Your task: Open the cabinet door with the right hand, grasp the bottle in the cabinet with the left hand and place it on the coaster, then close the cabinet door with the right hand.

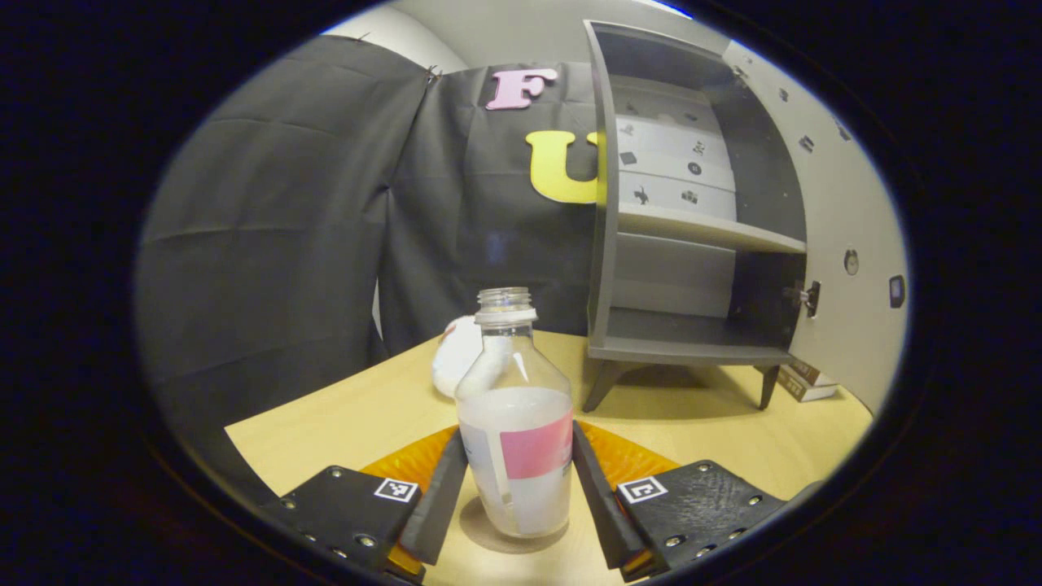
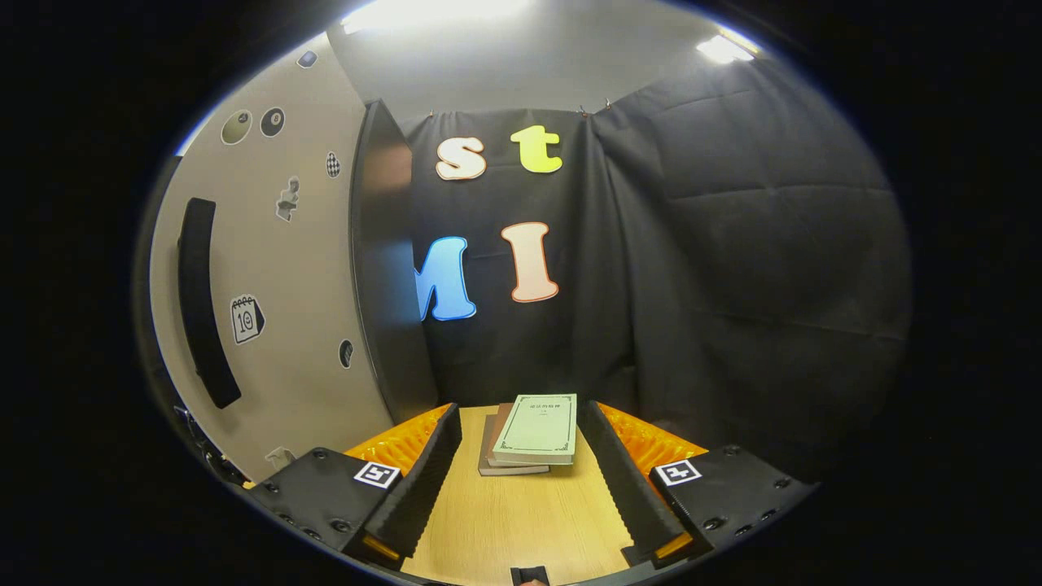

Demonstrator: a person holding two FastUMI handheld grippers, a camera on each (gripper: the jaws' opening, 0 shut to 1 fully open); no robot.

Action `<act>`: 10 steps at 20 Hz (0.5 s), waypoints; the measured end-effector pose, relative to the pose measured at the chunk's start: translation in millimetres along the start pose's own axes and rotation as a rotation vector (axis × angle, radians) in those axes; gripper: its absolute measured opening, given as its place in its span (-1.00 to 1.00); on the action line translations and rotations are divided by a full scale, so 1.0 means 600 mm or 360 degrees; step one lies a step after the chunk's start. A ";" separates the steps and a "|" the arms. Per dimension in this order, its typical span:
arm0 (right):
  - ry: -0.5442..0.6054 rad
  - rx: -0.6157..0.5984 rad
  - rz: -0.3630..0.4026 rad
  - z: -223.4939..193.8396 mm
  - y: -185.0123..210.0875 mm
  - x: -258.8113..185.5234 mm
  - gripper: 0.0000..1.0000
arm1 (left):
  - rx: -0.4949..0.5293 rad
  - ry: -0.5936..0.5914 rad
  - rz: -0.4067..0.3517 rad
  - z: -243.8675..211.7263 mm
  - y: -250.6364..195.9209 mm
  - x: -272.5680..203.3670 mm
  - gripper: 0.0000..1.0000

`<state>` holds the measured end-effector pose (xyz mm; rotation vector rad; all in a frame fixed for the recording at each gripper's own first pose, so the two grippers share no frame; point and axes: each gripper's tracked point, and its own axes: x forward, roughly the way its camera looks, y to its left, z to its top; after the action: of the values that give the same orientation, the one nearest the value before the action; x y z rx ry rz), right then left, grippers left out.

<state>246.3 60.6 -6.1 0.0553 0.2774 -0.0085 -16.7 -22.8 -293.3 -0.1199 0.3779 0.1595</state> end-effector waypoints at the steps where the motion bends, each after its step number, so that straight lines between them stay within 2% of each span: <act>1: 0.0005 -0.0008 -0.0005 0.001 0.000 0.001 0.96 | 0.0012 -0.0001 0.0023 -0.004 0.006 0.004 0.43; 5: 0.0012 -0.0028 -0.0007 -0.002 0.002 0.007 0.95 | -0.0005 0.0026 0.0059 -0.029 0.006 0.026 0.48; 8: 0.0036 -0.0021 0.0018 -0.009 0.015 0.013 0.95 | 0.0011 0.0011 0.0080 -0.038 -0.001 0.017 0.43; 10: 0.0031 -0.0040 0.0028 -0.007 0.020 0.016 0.96 | -0.0007 0.0061 0.0077 -0.050 -0.006 0.015 0.51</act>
<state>254.6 72.5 -12.3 0.0328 0.2967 0.0130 -18.7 -29.8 -323.8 -0.1182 0.4188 0.2061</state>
